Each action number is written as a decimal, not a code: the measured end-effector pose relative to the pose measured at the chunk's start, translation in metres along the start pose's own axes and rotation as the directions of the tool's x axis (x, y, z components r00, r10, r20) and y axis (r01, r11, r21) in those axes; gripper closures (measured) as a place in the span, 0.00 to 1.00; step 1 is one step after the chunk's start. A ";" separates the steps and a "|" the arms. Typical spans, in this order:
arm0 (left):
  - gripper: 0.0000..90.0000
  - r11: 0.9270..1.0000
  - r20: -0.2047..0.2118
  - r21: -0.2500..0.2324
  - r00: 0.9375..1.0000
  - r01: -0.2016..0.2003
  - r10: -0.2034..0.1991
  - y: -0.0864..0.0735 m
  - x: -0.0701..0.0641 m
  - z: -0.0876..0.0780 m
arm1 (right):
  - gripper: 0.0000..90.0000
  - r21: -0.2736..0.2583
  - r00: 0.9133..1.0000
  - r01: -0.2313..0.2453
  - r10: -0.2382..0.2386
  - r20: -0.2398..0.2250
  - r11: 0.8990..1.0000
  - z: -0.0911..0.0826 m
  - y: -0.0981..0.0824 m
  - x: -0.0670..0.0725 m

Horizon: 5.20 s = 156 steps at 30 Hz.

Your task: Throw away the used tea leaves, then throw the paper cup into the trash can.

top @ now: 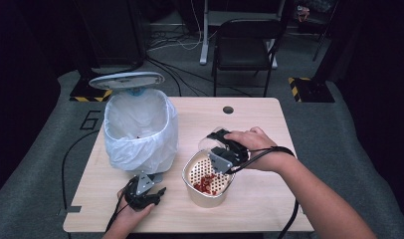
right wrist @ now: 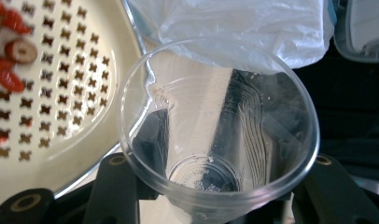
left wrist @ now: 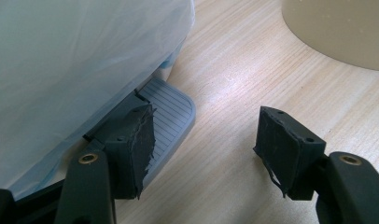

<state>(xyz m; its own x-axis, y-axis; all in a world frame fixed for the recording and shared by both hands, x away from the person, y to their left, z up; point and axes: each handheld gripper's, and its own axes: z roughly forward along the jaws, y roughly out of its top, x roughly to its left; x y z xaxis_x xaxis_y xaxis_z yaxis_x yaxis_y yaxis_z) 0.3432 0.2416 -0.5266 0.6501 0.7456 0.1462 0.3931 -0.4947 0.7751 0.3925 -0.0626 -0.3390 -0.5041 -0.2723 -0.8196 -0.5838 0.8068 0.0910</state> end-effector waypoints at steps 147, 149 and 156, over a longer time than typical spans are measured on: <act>0.41 1.000 0.003 0.000 1.000 -0.004 0.004 0.001 0.002 -0.001 | 0.22 -0.135 0.294 -0.956 0.876 -0.383 0.262 0.115 0.092 -0.141; 0.41 1.000 0.004 0.000 1.000 -0.003 0.003 0.001 0.002 -0.001 | 0.16 -0.122 0.279 -0.960 0.883 -0.377 0.251 0.117 0.094 -0.140; 0.41 1.000 0.003 0.000 1.000 -0.006 0.006 0.001 0.002 -0.001 | 0.14 -0.097 0.284 -0.959 0.891 -0.354 0.266 0.116 0.094 -0.133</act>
<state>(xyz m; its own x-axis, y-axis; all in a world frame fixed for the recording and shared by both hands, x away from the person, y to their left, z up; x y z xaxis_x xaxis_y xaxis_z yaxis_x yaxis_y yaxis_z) 0.3442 0.2427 -0.5254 0.6543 0.7415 0.1485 0.3892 -0.4986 0.7745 0.4785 0.1104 -0.2867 -0.8886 0.4560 0.0491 0.2659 0.4252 0.8652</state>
